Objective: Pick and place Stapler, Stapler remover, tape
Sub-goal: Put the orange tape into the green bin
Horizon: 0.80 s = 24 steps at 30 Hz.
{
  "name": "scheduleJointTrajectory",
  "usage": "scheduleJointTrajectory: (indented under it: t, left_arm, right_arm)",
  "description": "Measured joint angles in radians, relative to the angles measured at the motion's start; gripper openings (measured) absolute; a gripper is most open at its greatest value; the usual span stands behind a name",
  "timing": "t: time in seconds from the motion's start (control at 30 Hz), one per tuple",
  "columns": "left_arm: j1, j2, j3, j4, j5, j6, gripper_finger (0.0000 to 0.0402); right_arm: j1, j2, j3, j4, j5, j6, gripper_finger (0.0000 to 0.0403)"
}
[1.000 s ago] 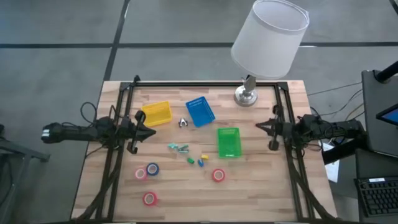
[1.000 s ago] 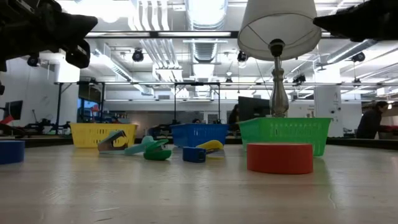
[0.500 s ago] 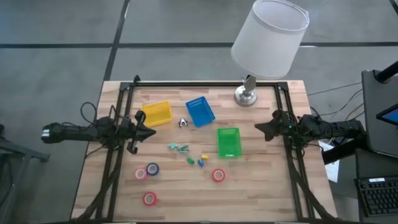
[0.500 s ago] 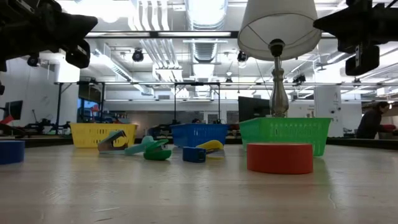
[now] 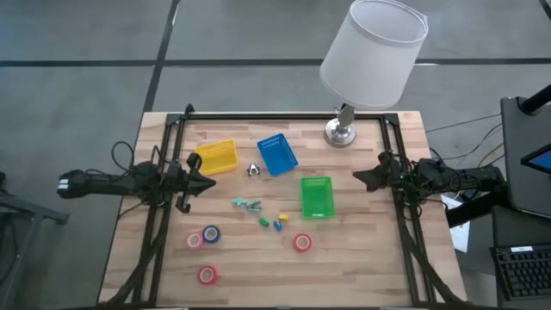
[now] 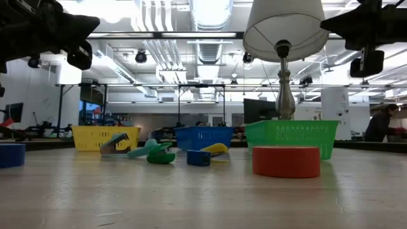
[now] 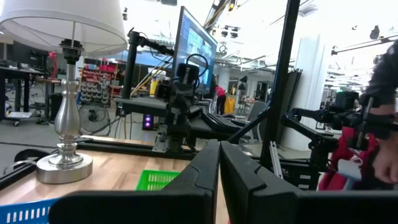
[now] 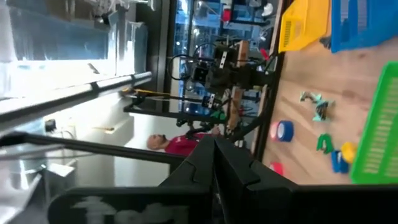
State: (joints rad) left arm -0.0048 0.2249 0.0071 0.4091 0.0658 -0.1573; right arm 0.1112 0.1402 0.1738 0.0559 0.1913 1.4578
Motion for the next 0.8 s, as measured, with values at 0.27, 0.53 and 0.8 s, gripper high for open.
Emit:
scheduleJointTrajectory:
  t: [0.27,0.53,0.8]
  left_arm:
    - [0.000,0.000,0.000,0.000,0.000,0.000,0.0019]
    - [0.004,0.004,0.000,-0.001,-0.002,0.000,0.0019]
    - [0.004,0.011,0.012,0.098,-0.188,-0.117,0.0019]
  right_arm:
    - [0.000,0.000,0.000,0.000,0.000,-0.179,0.0008]
    - [-0.002,-0.002,0.000,0.030,0.106,-0.054,0.0008]
    - [-0.001,-0.001,0.000,0.035,0.125,0.151,0.0008]
